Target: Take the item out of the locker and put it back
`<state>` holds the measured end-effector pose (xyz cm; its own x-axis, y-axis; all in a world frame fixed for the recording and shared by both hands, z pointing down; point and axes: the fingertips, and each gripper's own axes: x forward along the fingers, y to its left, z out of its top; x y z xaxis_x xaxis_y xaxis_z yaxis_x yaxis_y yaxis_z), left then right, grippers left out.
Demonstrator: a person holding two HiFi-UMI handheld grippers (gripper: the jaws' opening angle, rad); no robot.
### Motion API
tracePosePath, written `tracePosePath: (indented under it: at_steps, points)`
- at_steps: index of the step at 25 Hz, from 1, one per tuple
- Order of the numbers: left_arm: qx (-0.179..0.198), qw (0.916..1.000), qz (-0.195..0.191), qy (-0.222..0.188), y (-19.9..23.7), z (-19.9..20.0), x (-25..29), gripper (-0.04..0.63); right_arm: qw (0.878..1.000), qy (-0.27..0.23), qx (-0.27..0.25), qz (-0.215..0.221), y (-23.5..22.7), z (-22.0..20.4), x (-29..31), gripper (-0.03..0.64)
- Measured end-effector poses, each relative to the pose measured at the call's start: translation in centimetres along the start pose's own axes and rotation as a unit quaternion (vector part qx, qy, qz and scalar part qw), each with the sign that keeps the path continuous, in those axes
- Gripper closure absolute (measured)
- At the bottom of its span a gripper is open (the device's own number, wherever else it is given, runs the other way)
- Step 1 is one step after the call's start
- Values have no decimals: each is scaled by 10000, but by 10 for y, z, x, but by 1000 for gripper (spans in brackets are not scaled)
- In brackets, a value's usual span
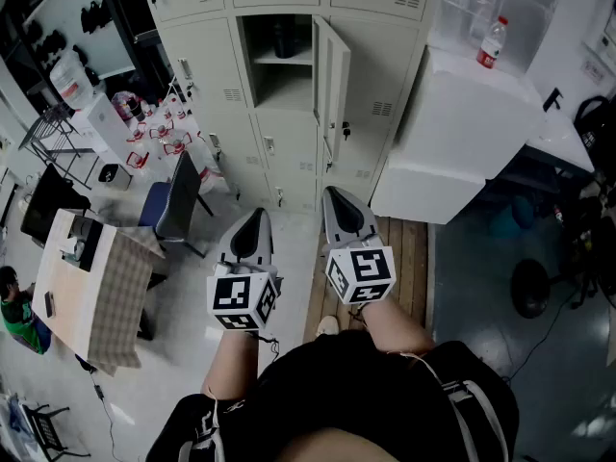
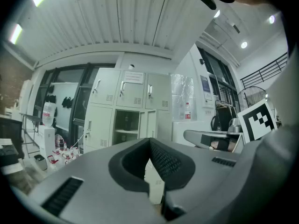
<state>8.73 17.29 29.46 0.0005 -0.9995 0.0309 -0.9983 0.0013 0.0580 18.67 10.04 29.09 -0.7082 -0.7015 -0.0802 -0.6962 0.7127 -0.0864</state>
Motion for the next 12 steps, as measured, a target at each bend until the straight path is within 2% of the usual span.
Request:
tracePosePath:
  at_steps: [12]
  points:
    - [97,9999,40,73,-2,-1,8,583,9999,-108,51,39,-6,3,7,600]
